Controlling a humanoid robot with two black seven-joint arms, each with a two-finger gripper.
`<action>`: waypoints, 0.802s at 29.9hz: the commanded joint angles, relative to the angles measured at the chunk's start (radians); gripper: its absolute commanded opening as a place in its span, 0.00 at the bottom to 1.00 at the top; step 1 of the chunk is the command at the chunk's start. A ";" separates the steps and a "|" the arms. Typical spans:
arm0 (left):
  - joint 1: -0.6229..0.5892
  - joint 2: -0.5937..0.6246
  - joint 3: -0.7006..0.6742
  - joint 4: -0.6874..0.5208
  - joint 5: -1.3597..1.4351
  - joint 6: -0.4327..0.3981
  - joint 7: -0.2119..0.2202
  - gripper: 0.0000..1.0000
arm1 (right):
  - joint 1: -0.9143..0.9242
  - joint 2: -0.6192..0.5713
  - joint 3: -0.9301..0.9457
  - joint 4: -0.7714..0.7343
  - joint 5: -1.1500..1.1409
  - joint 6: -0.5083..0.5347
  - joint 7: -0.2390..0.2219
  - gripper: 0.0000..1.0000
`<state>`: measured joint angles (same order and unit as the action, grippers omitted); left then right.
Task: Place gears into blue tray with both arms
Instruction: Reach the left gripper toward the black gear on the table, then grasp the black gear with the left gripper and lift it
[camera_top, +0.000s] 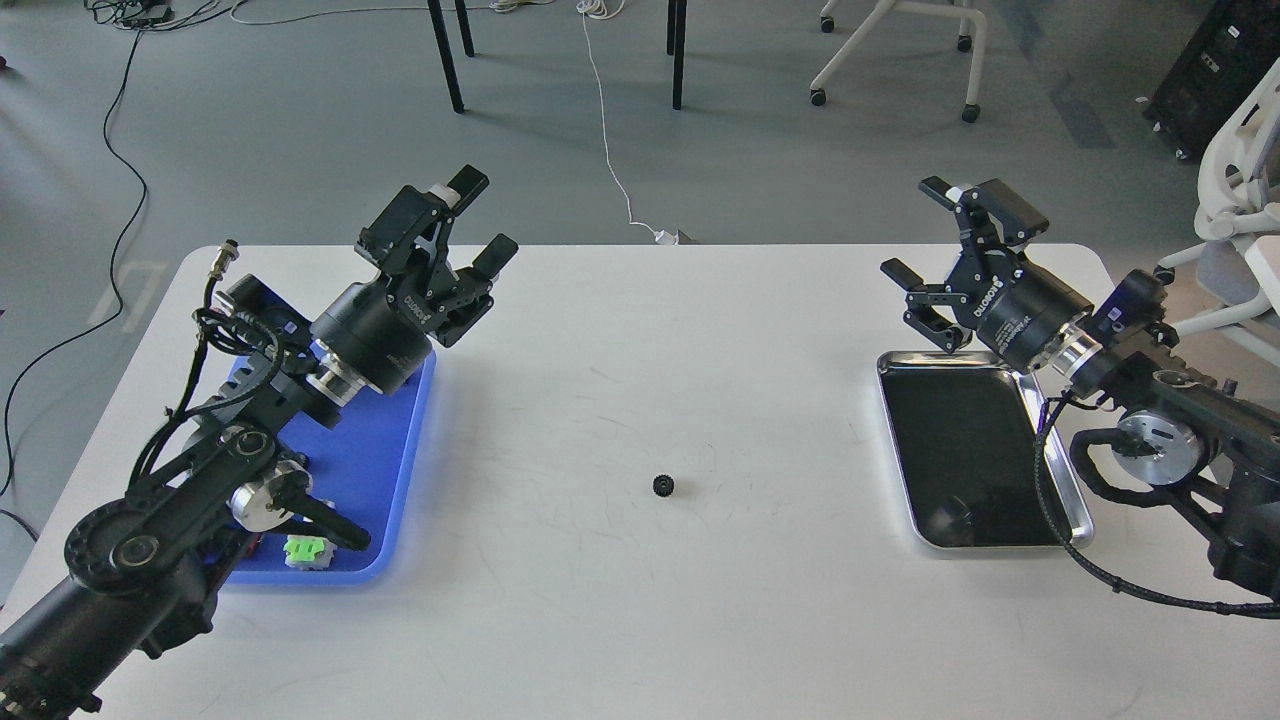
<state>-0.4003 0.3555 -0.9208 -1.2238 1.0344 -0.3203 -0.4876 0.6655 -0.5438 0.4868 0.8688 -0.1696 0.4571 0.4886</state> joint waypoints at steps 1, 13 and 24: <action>-0.064 0.019 0.110 -0.009 0.206 -0.034 -0.001 0.98 | -0.076 -0.011 0.052 -0.007 0.152 0.000 0.000 0.98; -0.425 -0.055 0.543 0.078 1.123 -0.051 -0.001 0.97 | -0.170 -0.070 0.090 0.001 0.180 0.000 0.000 0.98; -0.489 -0.245 0.694 0.312 1.147 0.050 -0.001 0.95 | -0.181 -0.074 0.111 0.001 0.186 0.000 0.000 0.98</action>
<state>-0.8827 0.1470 -0.2442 -0.9634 2.1817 -0.2773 -0.4888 0.4895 -0.6173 0.5963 0.8699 0.0167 0.4570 0.4887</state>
